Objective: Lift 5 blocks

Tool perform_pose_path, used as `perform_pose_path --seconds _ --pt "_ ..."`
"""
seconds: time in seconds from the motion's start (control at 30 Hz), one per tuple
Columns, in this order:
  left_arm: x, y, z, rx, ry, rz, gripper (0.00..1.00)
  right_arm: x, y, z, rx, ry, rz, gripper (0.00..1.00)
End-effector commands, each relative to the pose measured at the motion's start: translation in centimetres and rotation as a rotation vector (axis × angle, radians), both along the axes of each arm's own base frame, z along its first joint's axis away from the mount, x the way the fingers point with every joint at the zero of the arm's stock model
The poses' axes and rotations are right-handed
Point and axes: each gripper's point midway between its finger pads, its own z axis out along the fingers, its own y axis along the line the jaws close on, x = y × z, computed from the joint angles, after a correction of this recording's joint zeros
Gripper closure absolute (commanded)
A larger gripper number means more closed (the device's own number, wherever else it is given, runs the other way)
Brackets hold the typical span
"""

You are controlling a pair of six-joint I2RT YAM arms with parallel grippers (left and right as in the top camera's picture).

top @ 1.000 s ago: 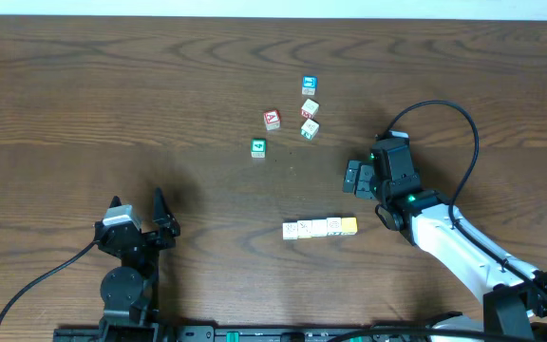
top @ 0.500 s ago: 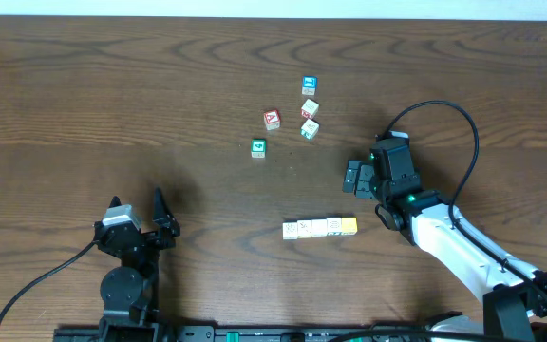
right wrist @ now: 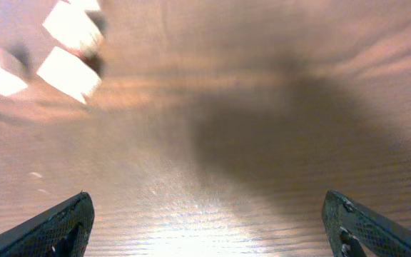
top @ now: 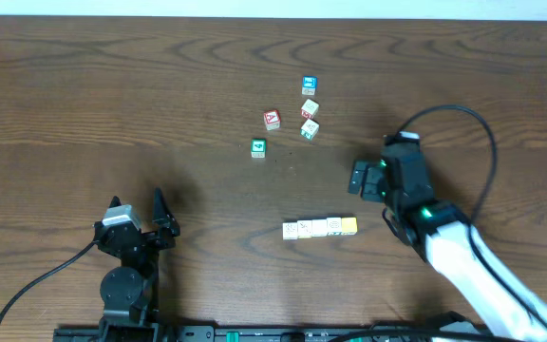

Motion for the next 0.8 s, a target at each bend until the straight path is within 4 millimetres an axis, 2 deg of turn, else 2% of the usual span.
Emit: perform_pose_path --seconds 0.0,0.1,0.27,0.5,0.6,0.77 --pt "-0.2 0.5 -1.6 0.008 0.056 0.025 0.23 -1.3 -1.4 3.3 -0.054 -0.134 0.004 0.01" --pt "-0.2 0.5 -1.6 0.008 0.056 0.025 0.23 -3.4 -2.9 5.7 -0.09 -0.295 0.017 0.01" --pt "-0.2 0.5 -1.6 0.008 0.056 0.025 0.23 -6.4 -4.4 6.6 -0.094 -0.453 0.029 0.01" --pt "-0.2 0.5 -1.6 0.008 0.056 0.025 0.23 -7.8 -6.1 7.7 -0.084 -0.588 -0.02 0.01" --pt "-0.2 0.5 -1.6 0.008 0.056 0.025 0.23 -8.1 -6.8 7.7 -0.118 -0.635 -0.032 0.01" --pt "-0.2 0.5 -1.6 0.008 0.056 0.025 0.23 -8.4 -7.3 5.8 -0.101 -0.668 -0.037 0.01"
